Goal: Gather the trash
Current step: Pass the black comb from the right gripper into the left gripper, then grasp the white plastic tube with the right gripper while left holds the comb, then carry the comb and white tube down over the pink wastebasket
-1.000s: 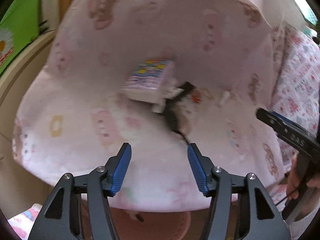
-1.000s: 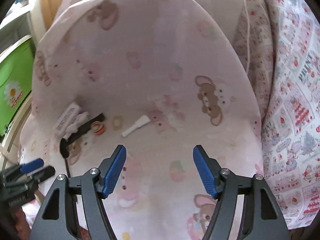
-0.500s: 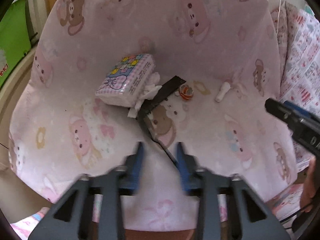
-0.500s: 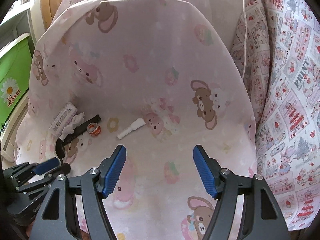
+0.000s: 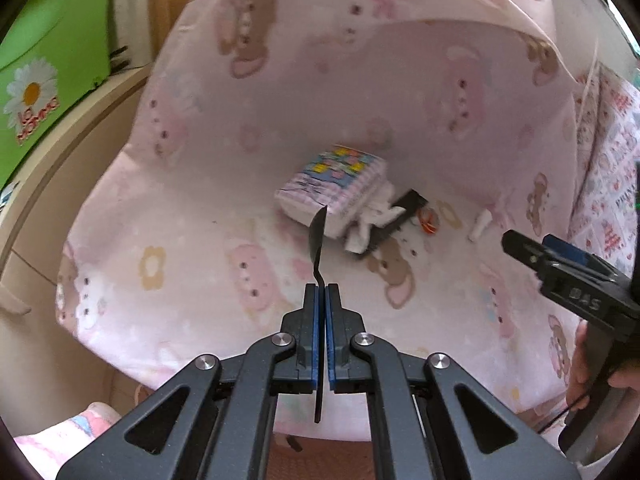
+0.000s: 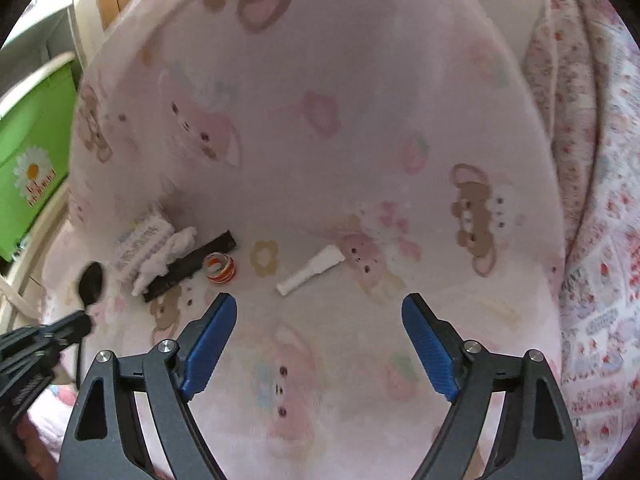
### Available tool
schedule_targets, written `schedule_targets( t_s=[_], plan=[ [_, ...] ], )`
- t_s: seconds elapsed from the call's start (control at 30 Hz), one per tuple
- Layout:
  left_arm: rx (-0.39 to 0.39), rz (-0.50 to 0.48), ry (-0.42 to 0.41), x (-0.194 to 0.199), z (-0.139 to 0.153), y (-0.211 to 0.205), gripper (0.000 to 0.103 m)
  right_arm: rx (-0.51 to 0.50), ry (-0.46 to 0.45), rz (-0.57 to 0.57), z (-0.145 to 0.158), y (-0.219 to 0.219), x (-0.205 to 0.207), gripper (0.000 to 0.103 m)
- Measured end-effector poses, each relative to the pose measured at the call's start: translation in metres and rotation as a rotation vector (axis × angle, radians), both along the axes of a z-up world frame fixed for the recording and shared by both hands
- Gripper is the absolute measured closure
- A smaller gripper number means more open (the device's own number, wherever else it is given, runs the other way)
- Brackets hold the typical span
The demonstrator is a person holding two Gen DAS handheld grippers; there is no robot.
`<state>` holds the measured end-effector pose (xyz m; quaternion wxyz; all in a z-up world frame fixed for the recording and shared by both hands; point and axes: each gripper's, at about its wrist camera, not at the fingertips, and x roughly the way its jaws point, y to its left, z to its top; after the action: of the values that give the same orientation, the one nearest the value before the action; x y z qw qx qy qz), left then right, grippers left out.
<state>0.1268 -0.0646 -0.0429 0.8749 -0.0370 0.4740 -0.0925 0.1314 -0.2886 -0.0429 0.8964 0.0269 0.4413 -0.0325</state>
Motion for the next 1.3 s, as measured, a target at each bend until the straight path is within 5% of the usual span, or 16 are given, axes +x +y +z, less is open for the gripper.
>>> schedule_targets(
  t_s=[0.33, 0.53, 0.7, 0.9, 1.3],
  plan=[
    [0.006, 0.030, -0.007, 0.000, 0.006, 0.022, 0.100, -0.014, -0.008, -0.130, -0.021, 0.005, 0.027, 0.021],
    [-0.007, 0.043, 0.005, 0.003, 0.006, 0.033, 0.100, -0.021, 0.001, -0.144, -0.030, 0.008, 0.036, 0.051],
    [-0.001, 0.043, -0.003, 0.000, 0.010, 0.035, 0.100, -0.063, -0.004, -0.103, -0.033, 0.017, 0.038, 0.090],
    [-0.013, 0.032, -0.002, -0.004, 0.016, 0.037, 0.100, 0.133, -0.102, 0.022, -0.012, 0.019, 0.015, 0.090],
    [-0.044, -0.019, 0.010, -0.021, 0.024, 0.040, 0.100, 0.148, -0.176, 0.226, 0.025, 0.049, -0.052, 0.090]
  ],
)
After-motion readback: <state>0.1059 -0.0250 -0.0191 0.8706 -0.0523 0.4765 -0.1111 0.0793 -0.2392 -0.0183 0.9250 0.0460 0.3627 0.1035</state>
